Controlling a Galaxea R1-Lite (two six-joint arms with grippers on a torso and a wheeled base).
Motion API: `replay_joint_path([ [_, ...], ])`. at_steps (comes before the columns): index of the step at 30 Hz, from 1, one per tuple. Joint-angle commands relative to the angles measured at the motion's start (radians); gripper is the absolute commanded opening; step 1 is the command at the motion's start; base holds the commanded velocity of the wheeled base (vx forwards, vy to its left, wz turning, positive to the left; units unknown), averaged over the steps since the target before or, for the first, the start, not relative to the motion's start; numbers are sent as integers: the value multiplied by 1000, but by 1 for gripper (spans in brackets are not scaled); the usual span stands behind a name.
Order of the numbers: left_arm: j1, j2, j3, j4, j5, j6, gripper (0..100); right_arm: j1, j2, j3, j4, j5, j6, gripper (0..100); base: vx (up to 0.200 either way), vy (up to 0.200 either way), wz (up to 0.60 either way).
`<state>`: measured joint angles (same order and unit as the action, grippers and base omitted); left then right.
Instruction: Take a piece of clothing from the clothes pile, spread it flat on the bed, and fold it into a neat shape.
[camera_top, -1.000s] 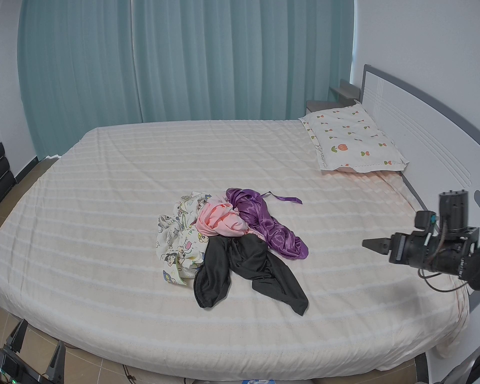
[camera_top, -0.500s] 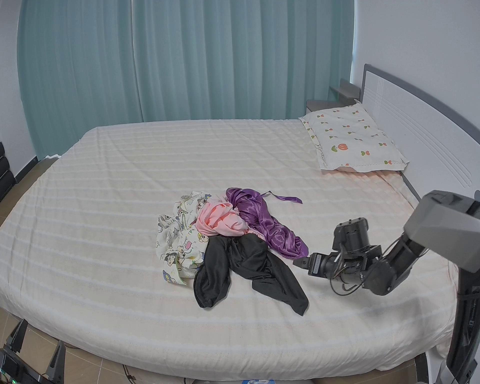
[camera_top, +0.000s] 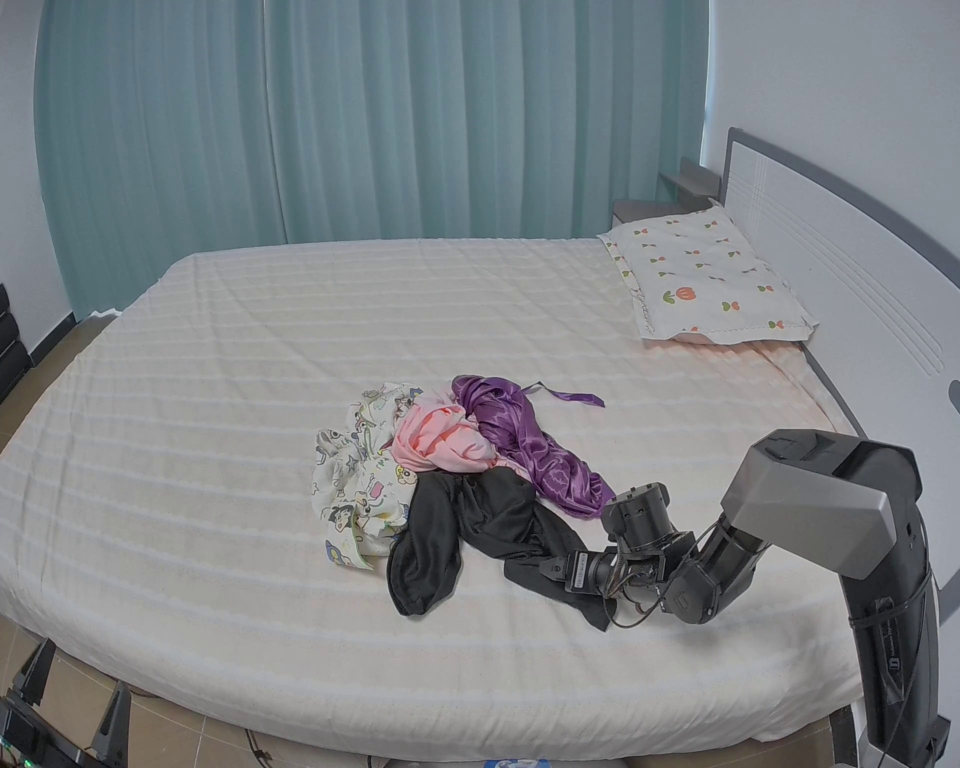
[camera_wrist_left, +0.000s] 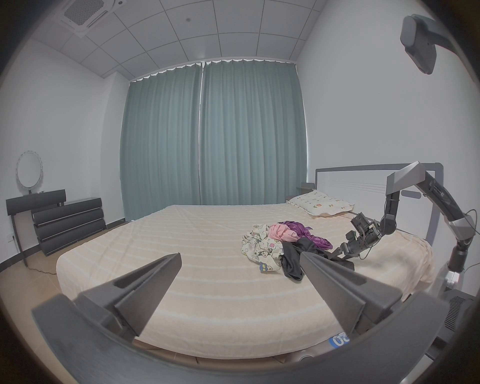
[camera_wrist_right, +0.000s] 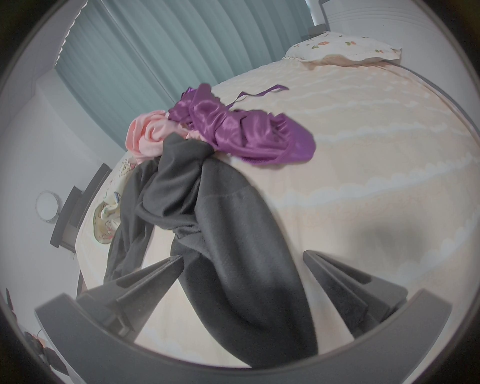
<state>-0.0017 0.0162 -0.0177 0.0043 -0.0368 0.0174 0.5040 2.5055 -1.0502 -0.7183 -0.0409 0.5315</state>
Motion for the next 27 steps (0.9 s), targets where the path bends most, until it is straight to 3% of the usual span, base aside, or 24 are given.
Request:
replay_joint_path([
  [1,0,-15,15,0,0,-1,100,10,26,-11,-1,9,-5,100,0,0,0],
  [4,0,-15,15,0,0,-1,100,14,33,-19,8,10,-5,100,0,0,0],
  [5,0,-15,15,0,2,-1,100,14,33,-16,0,9,-5,0,0,0,0],
  [12,0,-15,15,0,0,-2,100,4,-42,49,-15,13,18,0,0,0,0],
  [14,0,-15,15,-1,0,-1,100,7,-102,119,-26,44,44,0,0,0,0],
  [18,0,-15,15,0,2,1,100,4,-166,205,-105,58,67,0,0,0,0],
  [22,0,-12,-30,-38,3,-31,100,-4,-292,453,-349,59,170,0,0,0,0],
  [24,-6,54,-242,-67,-3,-154,100,-10,-343,593,-477,59,199,0,0,0,0],
  [27,3,205,-346,-55,-34,-142,100,-32,-359,707,-625,52,208,0,0,0,0],
])
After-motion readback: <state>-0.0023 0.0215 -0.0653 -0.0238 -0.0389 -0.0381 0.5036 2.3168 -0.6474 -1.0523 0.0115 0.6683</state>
